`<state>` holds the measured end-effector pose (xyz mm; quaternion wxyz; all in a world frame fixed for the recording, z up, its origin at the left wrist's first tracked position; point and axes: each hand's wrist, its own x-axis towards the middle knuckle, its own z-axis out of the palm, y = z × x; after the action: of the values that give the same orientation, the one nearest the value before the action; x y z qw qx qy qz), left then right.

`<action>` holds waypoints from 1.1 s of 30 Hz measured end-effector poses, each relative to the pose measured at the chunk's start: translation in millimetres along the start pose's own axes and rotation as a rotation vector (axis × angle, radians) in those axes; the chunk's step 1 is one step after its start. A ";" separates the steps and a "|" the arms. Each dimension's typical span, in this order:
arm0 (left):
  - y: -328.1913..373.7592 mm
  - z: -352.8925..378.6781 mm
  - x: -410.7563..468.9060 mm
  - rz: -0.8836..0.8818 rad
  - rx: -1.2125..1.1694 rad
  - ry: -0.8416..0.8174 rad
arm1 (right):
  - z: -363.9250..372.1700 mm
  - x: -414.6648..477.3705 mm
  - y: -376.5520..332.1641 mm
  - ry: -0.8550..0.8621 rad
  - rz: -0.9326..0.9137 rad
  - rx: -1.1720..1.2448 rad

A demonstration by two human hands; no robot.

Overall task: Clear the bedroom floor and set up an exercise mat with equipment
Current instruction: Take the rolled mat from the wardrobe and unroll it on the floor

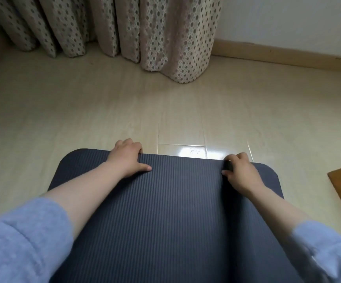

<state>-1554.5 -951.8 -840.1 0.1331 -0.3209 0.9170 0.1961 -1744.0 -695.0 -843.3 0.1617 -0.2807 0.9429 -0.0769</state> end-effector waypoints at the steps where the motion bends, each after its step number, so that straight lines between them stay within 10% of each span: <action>1: -0.8 0.5 1.6 -0.007 -0.006 -0.003 | -0.1 3.6 -0.1 0.029 0.026 0.028; 33: -17.6 5.8 32.7 -0.153 -0.467 0.346 | 18.2 53.8 -21.9 0.284 0.065 0.281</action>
<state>-1567.3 -979.5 -862.1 -0.0882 -0.4398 0.8291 0.3337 -1769.1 -744.0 -869.2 0.0670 -0.2111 0.9448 -0.2413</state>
